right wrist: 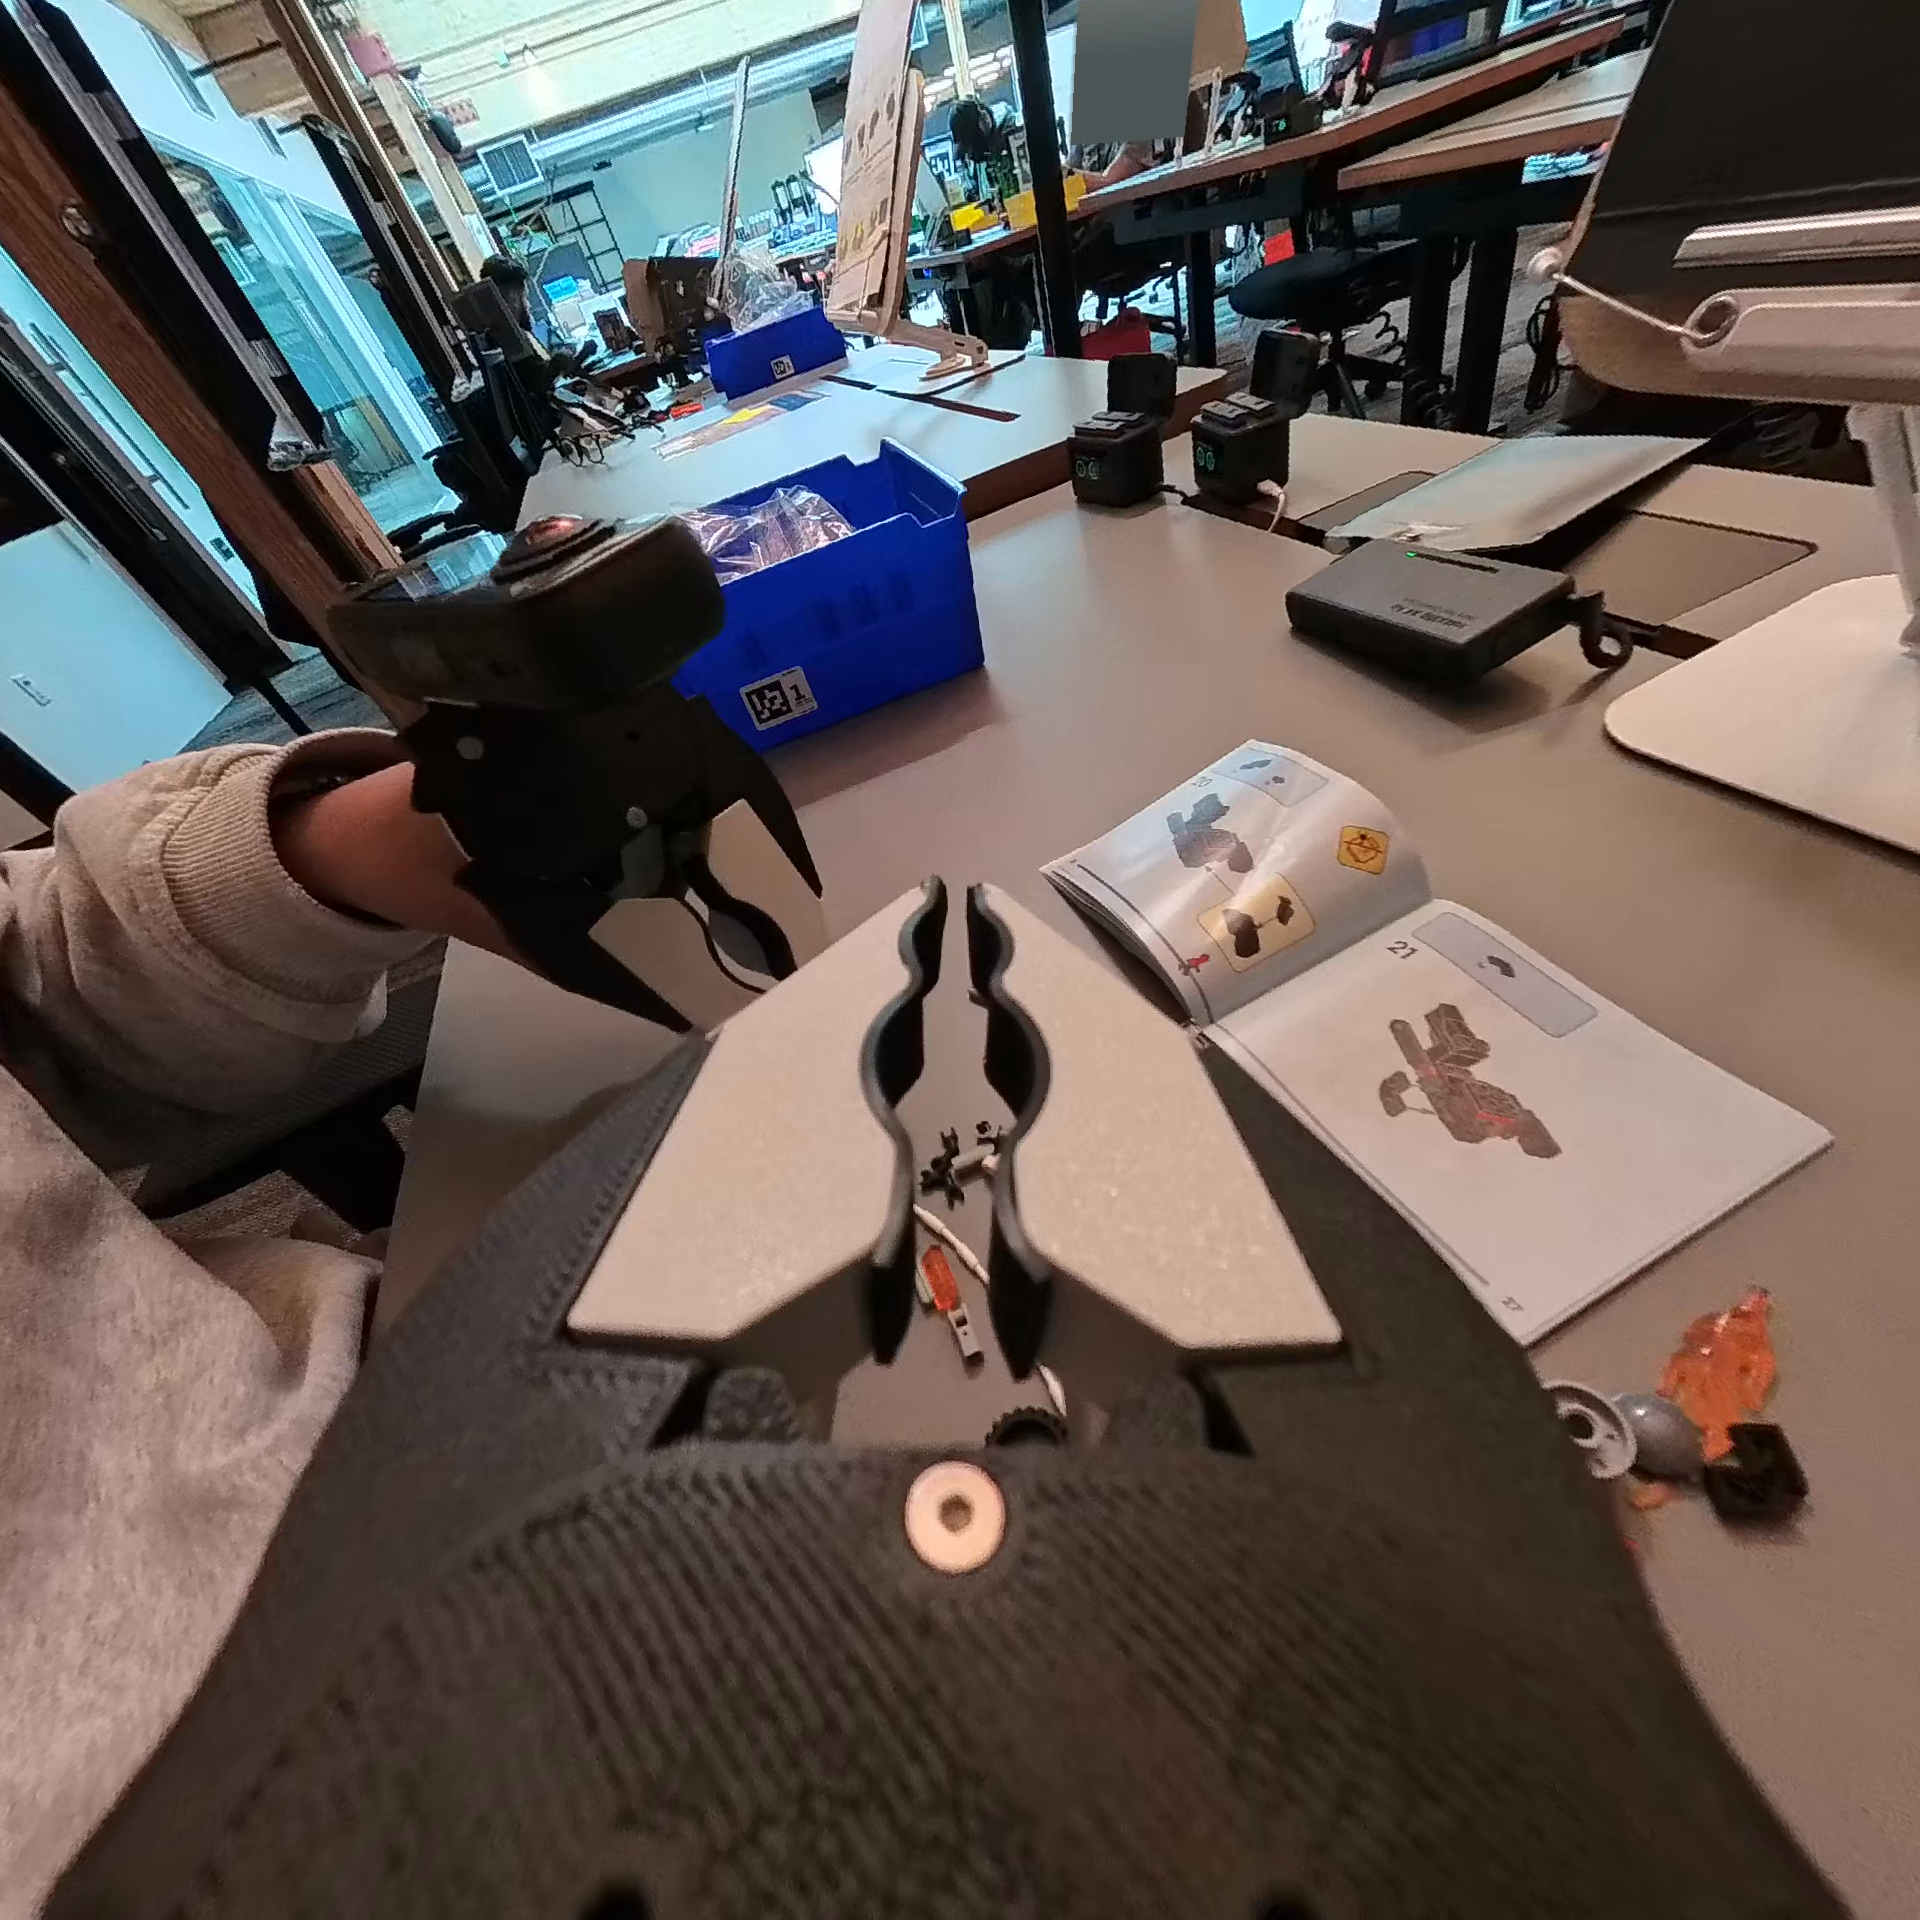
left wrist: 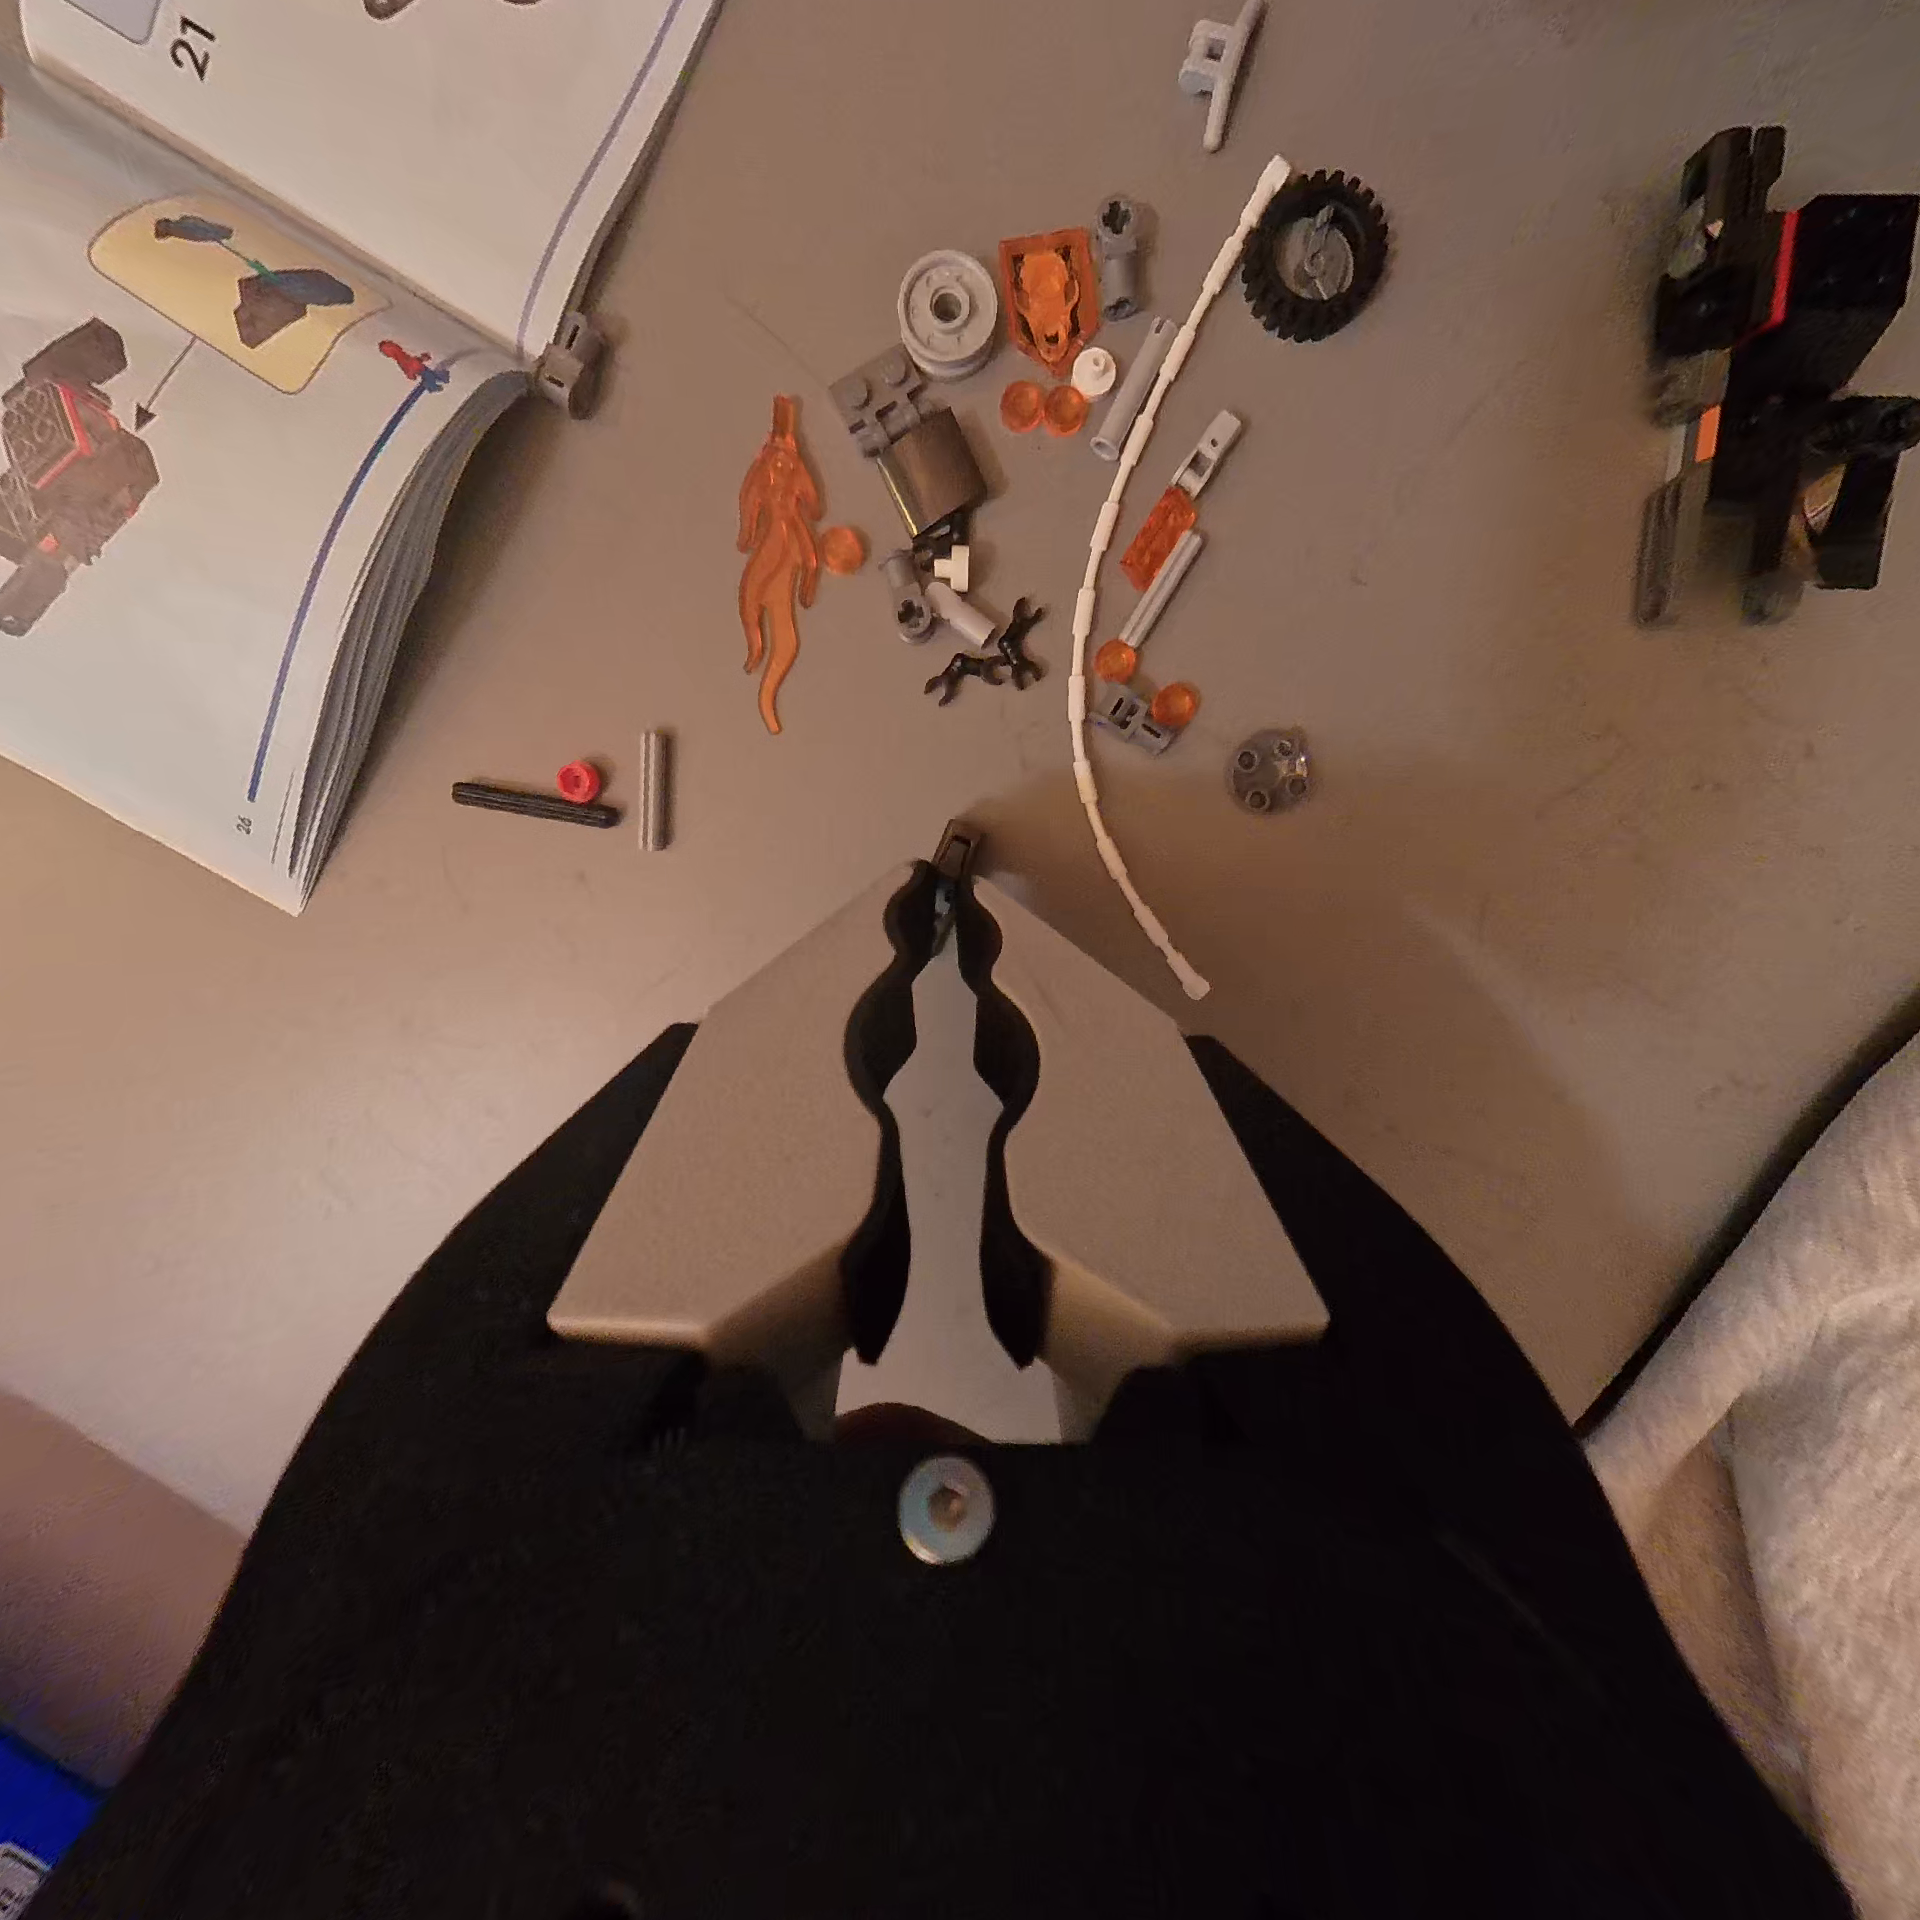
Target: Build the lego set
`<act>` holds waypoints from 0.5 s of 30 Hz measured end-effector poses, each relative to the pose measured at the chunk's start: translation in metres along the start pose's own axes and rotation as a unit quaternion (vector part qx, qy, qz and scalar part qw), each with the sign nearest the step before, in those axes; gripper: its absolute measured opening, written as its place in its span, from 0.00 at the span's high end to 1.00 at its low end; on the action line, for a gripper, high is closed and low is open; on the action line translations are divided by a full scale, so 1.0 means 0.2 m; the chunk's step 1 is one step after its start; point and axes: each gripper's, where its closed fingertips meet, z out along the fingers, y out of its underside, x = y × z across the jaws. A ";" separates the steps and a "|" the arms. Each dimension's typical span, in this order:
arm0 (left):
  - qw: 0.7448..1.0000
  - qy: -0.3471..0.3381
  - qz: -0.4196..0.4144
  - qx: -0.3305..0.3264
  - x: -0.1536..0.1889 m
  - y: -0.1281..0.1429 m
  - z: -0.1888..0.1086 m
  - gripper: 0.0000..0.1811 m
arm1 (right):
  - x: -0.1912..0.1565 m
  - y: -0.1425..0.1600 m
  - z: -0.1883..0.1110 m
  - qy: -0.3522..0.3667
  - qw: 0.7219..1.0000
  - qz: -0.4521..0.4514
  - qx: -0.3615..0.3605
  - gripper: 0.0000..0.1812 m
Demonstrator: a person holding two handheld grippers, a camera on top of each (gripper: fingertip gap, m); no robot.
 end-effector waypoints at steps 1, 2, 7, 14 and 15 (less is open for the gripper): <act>1.000 0.000 0.001 0.000 0.00 0.00 0.00 0.99 | 0.00 0.00 0.00 0.000 1.000 0.000 -0.001 0.98; 1.000 0.002 0.001 0.001 0.01 0.00 0.00 0.99 | 0.00 0.00 0.00 0.001 1.000 -0.001 -0.001 0.98; 1.000 0.014 -0.005 0.003 0.03 0.00 0.01 0.94 | 0.00 0.01 0.00 0.001 1.000 -0.001 -0.003 0.98; 0.999 0.015 -0.018 0.021 0.01 0.02 -0.02 0.92 | 0.00 0.02 0.01 0.003 1.000 -0.003 -0.009 0.98; 0.999 0.015 -0.021 0.024 0.00 0.03 -0.01 0.92 | 0.00 0.02 0.01 0.004 1.000 -0.005 -0.011 0.98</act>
